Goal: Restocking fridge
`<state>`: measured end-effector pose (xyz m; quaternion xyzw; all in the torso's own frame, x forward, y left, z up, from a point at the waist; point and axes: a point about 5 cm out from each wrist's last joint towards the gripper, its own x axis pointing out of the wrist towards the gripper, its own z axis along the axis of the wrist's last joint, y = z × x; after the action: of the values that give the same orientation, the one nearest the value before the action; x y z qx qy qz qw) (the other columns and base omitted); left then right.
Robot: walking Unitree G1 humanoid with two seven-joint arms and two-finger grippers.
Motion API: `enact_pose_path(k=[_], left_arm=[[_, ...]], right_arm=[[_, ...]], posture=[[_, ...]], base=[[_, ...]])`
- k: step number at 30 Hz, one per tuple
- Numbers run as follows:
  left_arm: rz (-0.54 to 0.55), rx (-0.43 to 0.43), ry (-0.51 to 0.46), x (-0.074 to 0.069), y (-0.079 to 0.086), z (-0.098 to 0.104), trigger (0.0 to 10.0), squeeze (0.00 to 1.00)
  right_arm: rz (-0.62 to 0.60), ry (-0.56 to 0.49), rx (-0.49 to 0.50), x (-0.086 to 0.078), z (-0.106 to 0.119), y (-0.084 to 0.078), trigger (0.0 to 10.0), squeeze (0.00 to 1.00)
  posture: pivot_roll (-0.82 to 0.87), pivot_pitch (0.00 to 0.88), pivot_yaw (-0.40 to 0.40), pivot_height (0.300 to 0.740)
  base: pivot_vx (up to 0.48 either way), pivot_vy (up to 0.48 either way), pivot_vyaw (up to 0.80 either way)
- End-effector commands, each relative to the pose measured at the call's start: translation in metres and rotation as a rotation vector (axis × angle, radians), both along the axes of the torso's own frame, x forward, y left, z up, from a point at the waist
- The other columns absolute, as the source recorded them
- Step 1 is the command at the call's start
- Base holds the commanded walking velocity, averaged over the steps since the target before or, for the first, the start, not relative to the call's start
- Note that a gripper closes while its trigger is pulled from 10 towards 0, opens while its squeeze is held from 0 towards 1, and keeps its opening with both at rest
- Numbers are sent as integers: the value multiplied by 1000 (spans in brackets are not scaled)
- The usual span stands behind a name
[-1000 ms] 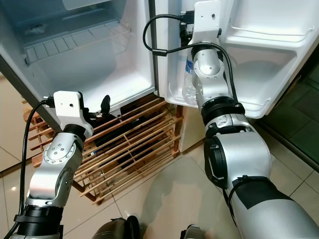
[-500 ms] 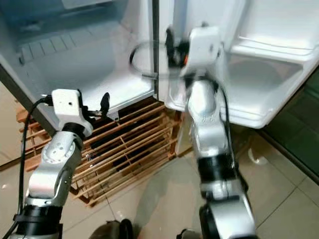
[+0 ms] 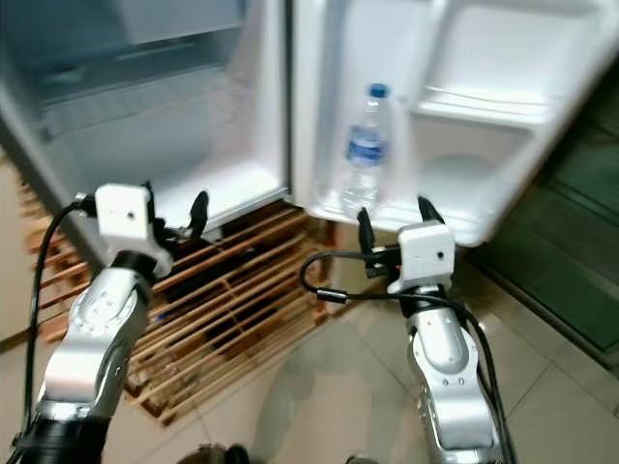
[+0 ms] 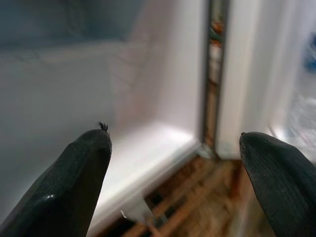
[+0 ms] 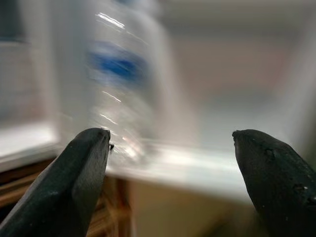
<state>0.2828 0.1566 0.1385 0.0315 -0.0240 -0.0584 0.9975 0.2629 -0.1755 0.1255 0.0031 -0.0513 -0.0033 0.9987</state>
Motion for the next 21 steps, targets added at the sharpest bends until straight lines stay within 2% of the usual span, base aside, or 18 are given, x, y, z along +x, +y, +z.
enact_pose_path(k=[1,4,8,12,13,21], left_arm=[[13,-4,21,-7,10,-7,10000,0],[9,-15,66,-18,13,-17,10000,0],[-1,-33,72,-25,9,-19,10000,0],[7,-43,59,-16,2,-16,10000,0],[15,-54,39,-9,-1,-11,10000,0],[25,-51,11,1,1,-4,10000,0]], right_arm=[[-45,52,48,-3,-8,-9,10000,0],[-63,78,35,-14,-15,-14,10000,0],[-74,120,18,-22,-24,-19,10000,0],[-76,144,6,-15,-28,-23,10000,0],[-70,146,1,-13,-27,-22,10000,0],[-45,149,-22,-10,-28,-18,10000,0]], posture=[[-56,0,62,740],[-63,0,58,740],[-67,0,54,740],[-74,0,45,740],[-75,0,44,740],[-80,0,49,740]], base=[[0,0,0],[0,0,0],[0,0,0],[0,-480,0],[0,-480,800],[0,-474,772]])
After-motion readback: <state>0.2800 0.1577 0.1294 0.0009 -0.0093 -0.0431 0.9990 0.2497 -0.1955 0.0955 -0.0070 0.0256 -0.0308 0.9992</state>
